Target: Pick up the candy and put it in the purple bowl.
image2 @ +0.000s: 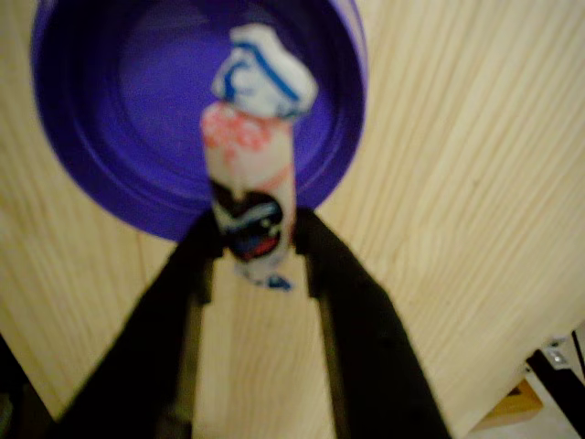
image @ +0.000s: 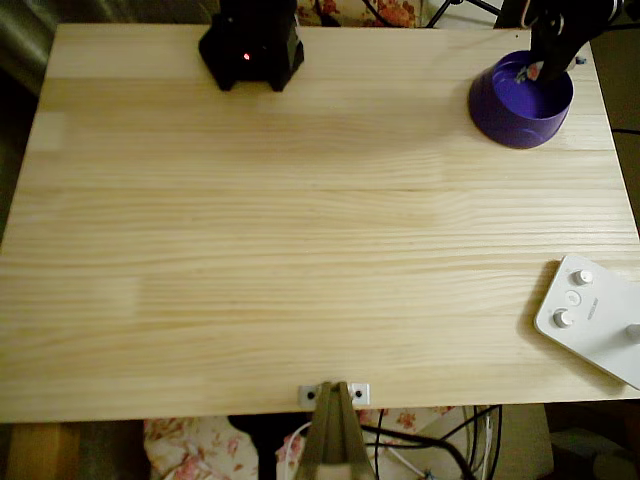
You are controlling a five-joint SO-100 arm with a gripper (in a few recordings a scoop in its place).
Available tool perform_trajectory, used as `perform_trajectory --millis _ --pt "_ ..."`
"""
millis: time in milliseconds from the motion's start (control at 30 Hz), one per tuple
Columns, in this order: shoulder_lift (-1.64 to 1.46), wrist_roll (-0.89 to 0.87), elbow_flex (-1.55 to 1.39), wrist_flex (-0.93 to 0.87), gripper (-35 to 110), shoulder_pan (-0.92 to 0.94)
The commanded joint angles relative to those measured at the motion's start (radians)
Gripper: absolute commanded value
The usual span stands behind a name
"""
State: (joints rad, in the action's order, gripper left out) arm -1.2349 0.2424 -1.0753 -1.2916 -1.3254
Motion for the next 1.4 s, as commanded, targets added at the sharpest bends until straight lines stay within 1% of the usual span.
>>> perform_trajectory --millis 0,167,400,500,600,767,800,1033,1233,1367 --pt "-0.044 0.015 0.110 0.000 8 -0.009" --pt "-0.044 0.014 0.107 -0.011 12 -0.006" --pt "-0.048 -0.008 0.092 -0.046 23 -0.008" --pt "-0.057 -0.008 0.084 -0.055 24 -0.006" --pt "-0.074 -0.003 0.084 -0.066 20 0.000" --pt "-0.114 0.014 0.084 -0.110 1 0.020" --pt "-0.123 0.017 0.083 -0.118 0 0.028" --pt "-0.259 0.046 -0.003 -0.156 0 0.138" --pt "-0.488 0.054 -0.244 -0.138 1 0.316" --pt "-0.646 0.054 -0.413 -0.163 3 0.425"
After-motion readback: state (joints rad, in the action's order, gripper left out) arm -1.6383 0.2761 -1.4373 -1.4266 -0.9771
